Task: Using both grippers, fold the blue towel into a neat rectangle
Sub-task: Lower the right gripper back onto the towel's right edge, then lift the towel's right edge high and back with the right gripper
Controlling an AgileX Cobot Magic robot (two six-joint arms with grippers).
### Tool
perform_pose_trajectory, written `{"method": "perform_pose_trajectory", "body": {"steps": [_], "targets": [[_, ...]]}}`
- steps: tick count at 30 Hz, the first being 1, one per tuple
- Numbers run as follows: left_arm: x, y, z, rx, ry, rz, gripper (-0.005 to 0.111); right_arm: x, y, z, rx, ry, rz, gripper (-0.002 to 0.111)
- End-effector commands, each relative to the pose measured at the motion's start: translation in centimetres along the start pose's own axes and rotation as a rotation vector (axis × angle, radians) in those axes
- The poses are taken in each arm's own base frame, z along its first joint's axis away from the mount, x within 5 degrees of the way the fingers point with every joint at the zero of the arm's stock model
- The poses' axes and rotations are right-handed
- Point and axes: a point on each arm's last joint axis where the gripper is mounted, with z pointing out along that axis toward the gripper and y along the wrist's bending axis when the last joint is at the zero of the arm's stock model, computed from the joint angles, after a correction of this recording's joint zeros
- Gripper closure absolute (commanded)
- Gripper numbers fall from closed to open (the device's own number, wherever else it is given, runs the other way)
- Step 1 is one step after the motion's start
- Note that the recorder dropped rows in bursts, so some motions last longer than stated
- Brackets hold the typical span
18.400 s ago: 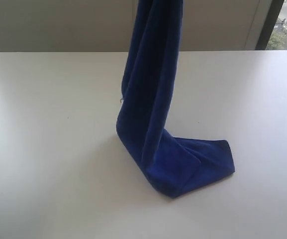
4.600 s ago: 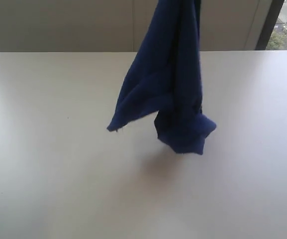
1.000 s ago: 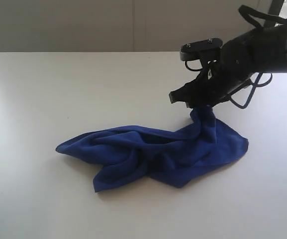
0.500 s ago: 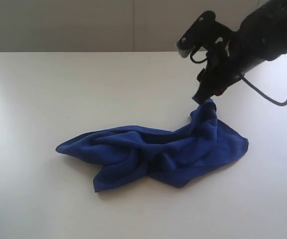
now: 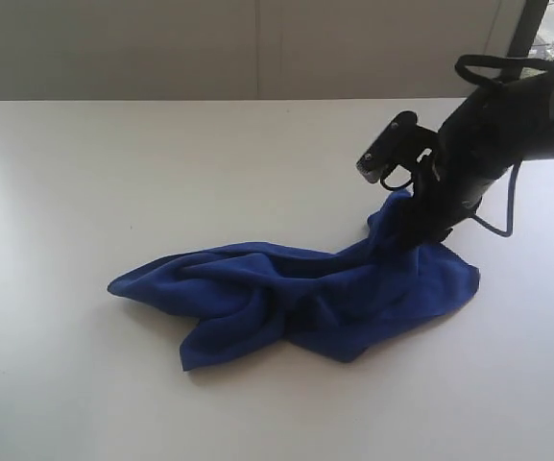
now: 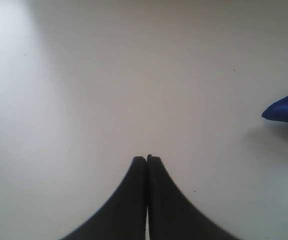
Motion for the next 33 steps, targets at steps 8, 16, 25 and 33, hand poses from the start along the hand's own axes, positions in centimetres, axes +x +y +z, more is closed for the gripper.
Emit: {"method": "perform_pose_trajectory", "body": {"steps": [8, 16, 25, 33], "targets": [[0.1, 0.0, 0.0, -0.001, -0.001, -0.004, 0.107, -2.0, 0.0, 0.5, -0.007, -0.238, 0.092, 0.059], [0.1, 0.0, 0.0, -0.001, -0.001, -0.004, 0.107, -1.3, -1.6, 0.9, 0.013, -0.267, 0.144, 0.059], [0.1, 0.0, 0.0, -0.001, -0.001, -0.004, 0.107, -1.5, -2.6, 0.9, 0.020, -0.347, 0.202, 0.063], [0.1, 0.0, 0.0, -0.001, -0.001, -0.004, 0.107, -1.3, -2.2, 1.9, 0.002, -0.328, 0.222, 0.101]]}}
